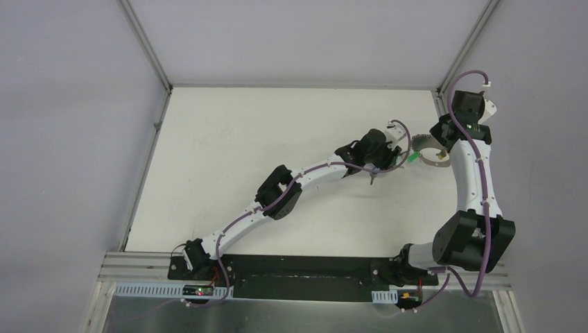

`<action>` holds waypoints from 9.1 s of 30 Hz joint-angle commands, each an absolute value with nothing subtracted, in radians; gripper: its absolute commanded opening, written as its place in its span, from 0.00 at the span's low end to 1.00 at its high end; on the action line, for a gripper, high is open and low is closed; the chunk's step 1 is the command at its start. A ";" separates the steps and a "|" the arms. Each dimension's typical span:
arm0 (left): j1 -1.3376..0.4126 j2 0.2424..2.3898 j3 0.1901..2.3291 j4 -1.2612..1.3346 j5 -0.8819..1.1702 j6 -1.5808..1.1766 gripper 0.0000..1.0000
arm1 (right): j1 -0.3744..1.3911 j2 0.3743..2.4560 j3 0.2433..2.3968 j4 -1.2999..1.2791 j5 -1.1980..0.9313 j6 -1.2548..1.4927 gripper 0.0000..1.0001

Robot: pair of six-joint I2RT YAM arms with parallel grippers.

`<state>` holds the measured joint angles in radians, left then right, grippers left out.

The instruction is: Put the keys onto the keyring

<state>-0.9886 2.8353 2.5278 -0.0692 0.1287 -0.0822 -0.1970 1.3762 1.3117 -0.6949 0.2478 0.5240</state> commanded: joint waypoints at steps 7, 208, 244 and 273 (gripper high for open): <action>-0.996 2.834 2.564 -0.133 0.159 -0.183 0.39 | -0.210 1.370 1.373 -0.675 0.230 0.544 0.00; -1.041 0.888 0.792 -0.085 0.402 0.145 0.00 | 0.727 0.893 0.746 -0.278 -1.013 -0.512 0.00; -1.057 0.961 0.774 0.027 0.555 0.250 0.00 | 0.729 0.905 0.758 -0.299 -1.013 -0.512 0.00; -1.110 0.914 0.741 -0.085 0.517 0.310 0.00 | 0.729 0.927 0.762 -0.299 -1.009 -0.486 0.00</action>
